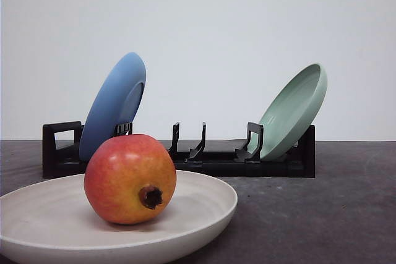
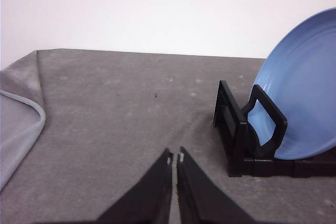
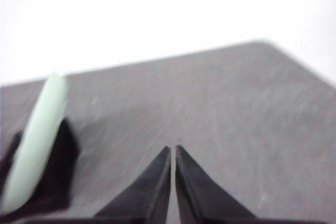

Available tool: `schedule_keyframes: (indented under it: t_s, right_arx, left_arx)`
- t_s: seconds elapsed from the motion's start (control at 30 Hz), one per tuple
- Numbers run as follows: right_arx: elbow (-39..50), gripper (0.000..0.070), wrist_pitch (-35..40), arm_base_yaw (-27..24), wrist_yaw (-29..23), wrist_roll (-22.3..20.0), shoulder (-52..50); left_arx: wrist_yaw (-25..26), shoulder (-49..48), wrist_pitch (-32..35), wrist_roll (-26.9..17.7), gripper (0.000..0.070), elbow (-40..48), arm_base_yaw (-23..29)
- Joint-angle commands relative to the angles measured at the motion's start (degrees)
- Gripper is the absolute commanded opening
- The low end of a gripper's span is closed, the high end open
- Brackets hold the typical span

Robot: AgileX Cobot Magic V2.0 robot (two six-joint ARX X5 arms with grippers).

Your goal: Place pomegranate in white plate

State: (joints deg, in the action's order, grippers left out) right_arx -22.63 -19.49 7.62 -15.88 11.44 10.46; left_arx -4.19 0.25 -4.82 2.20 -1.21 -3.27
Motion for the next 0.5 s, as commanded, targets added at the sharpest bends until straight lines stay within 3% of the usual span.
schedule_keyframes:
  t_s: [0.0, 0.1, 0.3, 0.47]
  right_arx:
    - [4.0, 0.0012, 7.5, -3.0, 2.3, -5.3, -1.1]
    - [9.9, 0.0012, 14.1, -7.0, 6.9, -8.8, -3.0]
    - [16.7, 0.0012, 16.9, -8.6, 14.6, -16.3, -6.4]
    - [20.1, 0.0012, 16.9, -8.6, 15.9, -16.8, -8.5]
  left_arx:
    - [0.2, -0.1, 0.5, 0.0, 0.0, 0.5, 0.0]
    - [0.2, -0.1, 0.5, 0.0, 0.0, 0.5, 0.0]
    - [0.2, -0.1, 0.5, 0.0, 0.0, 0.5, 0.0]
    - [0.2, -0.1, 0.5, 0.0, 0.0, 0.5, 0.0]
